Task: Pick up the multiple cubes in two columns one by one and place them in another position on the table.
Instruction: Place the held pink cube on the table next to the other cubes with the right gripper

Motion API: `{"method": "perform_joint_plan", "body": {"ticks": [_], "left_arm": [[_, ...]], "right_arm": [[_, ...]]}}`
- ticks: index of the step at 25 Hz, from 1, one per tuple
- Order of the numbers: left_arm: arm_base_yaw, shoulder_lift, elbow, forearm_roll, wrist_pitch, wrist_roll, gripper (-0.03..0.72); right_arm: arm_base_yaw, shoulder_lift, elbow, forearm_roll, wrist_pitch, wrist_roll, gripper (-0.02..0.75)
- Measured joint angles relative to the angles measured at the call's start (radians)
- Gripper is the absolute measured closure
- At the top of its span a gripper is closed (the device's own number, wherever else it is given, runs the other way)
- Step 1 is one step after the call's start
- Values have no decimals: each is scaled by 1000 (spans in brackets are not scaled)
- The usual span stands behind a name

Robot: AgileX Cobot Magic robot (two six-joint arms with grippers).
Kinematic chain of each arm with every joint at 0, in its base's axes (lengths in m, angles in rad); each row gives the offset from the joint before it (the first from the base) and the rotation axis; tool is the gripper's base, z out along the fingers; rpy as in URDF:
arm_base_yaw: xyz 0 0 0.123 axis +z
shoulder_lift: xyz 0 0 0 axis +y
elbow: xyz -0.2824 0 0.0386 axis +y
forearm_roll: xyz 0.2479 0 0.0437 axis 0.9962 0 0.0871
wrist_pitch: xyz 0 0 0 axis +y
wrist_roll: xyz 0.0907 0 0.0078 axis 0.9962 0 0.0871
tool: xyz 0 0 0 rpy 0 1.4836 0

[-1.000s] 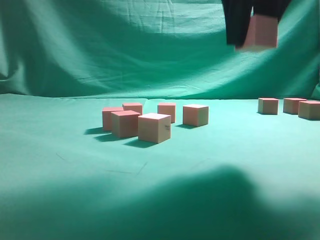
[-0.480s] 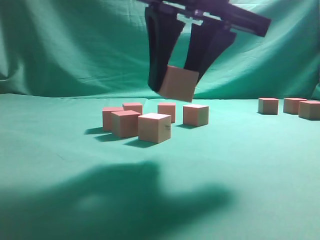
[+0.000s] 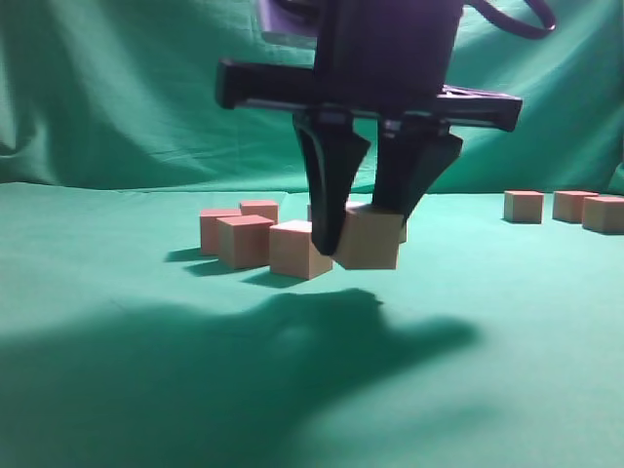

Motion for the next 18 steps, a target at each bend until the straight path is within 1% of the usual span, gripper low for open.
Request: {"method": "perform_joint_plan", "body": {"ticks": [5, 18], "left_arm": [[0, 0, 0, 0, 0, 0, 688], [0, 0, 0, 0, 0, 0, 688]], "right_arm": [[0, 25, 0, -90, -5, 63, 468], [0, 54, 0, -108, -65, 77, 468]]}}
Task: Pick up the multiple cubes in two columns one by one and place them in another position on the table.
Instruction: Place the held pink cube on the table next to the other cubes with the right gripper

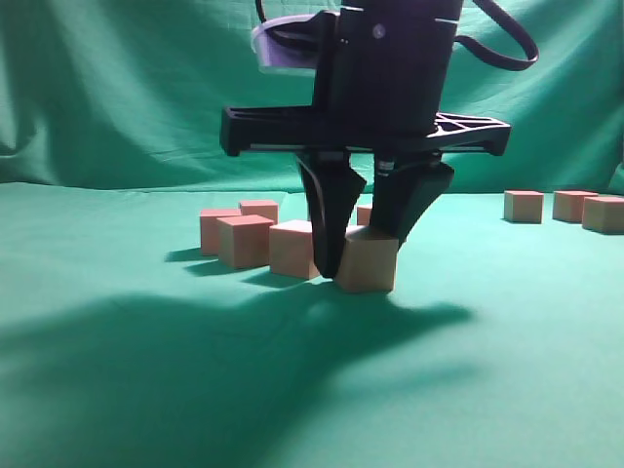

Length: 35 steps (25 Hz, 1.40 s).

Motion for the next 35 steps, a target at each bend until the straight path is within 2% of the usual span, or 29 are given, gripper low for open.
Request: {"method": "perform_joint_plan", "body": {"ticks": [8, 16, 19, 24, 25, 26, 31, 35], "left_arm": [[0, 0, 0, 0, 0, 0, 688], [0, 0, 0, 0, 0, 0, 688], [0, 0, 0, 0, 0, 0, 688], [0, 0, 0, 0, 0, 0, 688], [0, 0, 0, 0, 0, 0, 688], [0, 0, 0, 0, 0, 0, 688], [0, 0, 0, 0, 0, 0, 688], [0, 0, 0, 0, 0, 0, 688]], "right_arm": [[0, 0, 0, 0, 8, -20, 468], [0, 0, -11, 0, 66, -22, 132], [0, 2, -75, -7, 169, -26, 136], [0, 2, -255, -47, 476, -68, 136], [0, 2, -296, -52, 529, -83, 183], [0, 2, -337, -54, 560, -100, 191], [0, -14, -469, -67, 590, -191, 186], [-2, -85, -491, -194, 601, -211, 186]]}}
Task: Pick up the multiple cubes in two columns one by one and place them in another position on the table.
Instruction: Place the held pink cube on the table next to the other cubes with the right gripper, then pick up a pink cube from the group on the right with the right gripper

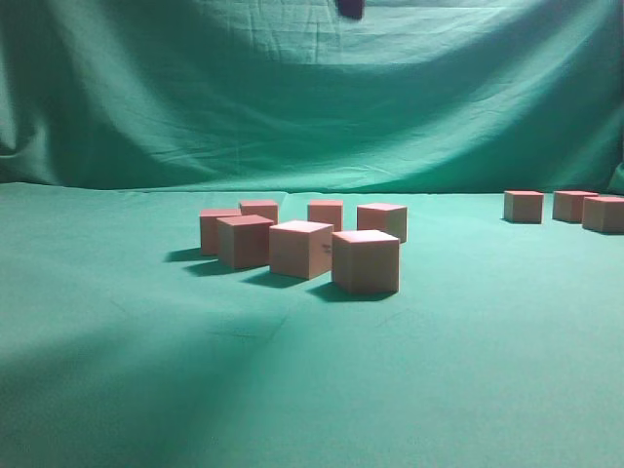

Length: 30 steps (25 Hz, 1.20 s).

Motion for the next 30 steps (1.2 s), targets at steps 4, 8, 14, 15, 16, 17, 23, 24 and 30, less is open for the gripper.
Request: {"method": "perform_joint_plan", "body": {"ticks": [4, 8, 14, 15, 16, 17, 23, 24, 30], "left_arm": [[0, 0, 0, 0, 0, 0, 688], [0, 0, 0, 0, 0, 0, 688], [0, 0, 0, 0, 0, 0, 688], [0, 0, 0, 0, 0, 0, 688], [0, 0, 0, 0, 0, 0, 688], [0, 0, 0, 0, 0, 0, 688], [0, 0, 0, 0, 0, 0, 688], [0, 0, 0, 0, 0, 0, 688], [0, 0, 0, 0, 0, 0, 688]], "right_arm": [[-61, -79, 0, -91, 3, 12, 186], [-221, -116, -6, -92, 7, 20, 186], [-505, -86, -7, 30, 13, 2, 186], [-540, -69, -7, 54, 13, -10, 186], [-579, -49, -7, 84, 13, -22, 186], [-614, -27, -7, 120, 13, -32, 186], [-730, 109, -7, 310, -21, -162, 186], [-735, 133, -7, 316, -37, -180, 186], [-736, 232, -7, 326, -158, -244, 186]]}}
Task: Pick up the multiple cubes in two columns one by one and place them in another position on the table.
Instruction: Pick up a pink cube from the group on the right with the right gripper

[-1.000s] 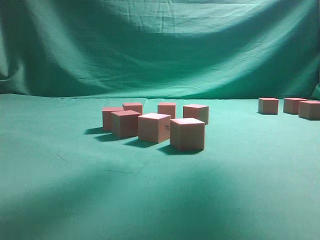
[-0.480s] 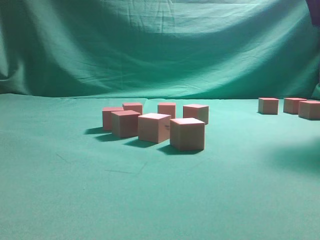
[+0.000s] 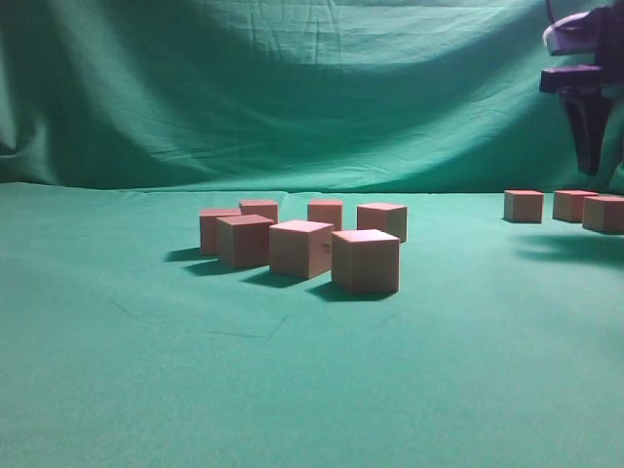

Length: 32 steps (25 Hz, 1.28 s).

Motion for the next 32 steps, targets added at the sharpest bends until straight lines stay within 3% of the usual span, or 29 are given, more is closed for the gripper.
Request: {"method": "perform_joint_plan", "body": {"ticks": [11, 18, 32], "left_arm": [[0, 0, 0, 0, 0, 0, 688], [0, 0, 0, 0, 0, 0, 688], [0, 0, 0, 0, 0, 0, 688]], "right_arm": [[0, 101, 0, -10, -113, -28, 186], [0, 121, 0, -9, -119, -32, 476], [33, -146, -2, 49, 152, -36, 464]]}}
